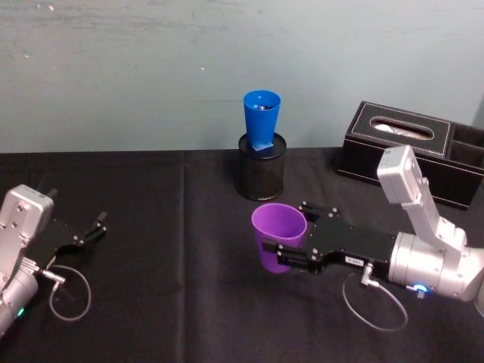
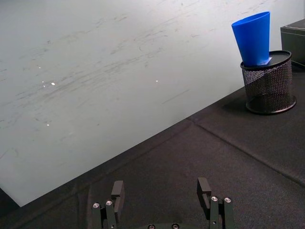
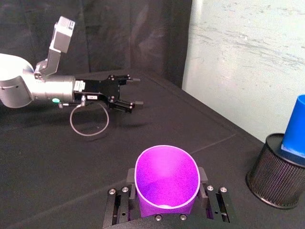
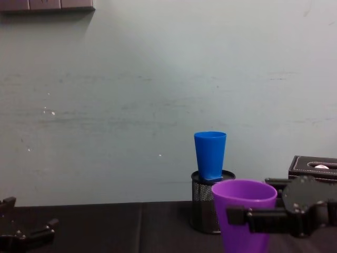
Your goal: Pick up one cup with a gripper and tap it against the other cup.
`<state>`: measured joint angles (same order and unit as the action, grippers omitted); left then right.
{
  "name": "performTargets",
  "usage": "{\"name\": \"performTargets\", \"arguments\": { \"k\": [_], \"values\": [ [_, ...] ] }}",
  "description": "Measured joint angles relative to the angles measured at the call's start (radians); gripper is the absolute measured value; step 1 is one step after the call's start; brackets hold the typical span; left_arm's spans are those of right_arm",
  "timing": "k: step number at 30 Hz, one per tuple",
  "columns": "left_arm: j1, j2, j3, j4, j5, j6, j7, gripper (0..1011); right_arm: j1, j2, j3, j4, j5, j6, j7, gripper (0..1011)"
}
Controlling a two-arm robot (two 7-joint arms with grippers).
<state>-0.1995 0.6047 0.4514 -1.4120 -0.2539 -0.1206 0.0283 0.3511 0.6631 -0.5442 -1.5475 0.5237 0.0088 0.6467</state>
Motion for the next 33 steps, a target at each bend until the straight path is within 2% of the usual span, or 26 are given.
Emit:
{"name": "performTargets", "arguments": {
  "k": [8, 16, 33],
  "values": [
    [0.0, 0.0, 0.0, 0.0, 0.0, 0.0, 0.0, 1000, -0.043, -0.008, 0.017, 0.027, -0.021, -0.054, 0.003, 722],
    [0.0, 0.0, 0.0, 0.0, 0.0, 0.0, 0.0, 1000, -0.073, -0.032, 0.035, 0.074, -0.035, -0.11, 0.012, 722],
    [0.0, 0.0, 0.0, 0.0, 0.0, 0.0, 0.0, 1000, -0.087, -0.084, 0.048, 0.158, -0.079, -0.153, 0.029, 723]
  ]
}}
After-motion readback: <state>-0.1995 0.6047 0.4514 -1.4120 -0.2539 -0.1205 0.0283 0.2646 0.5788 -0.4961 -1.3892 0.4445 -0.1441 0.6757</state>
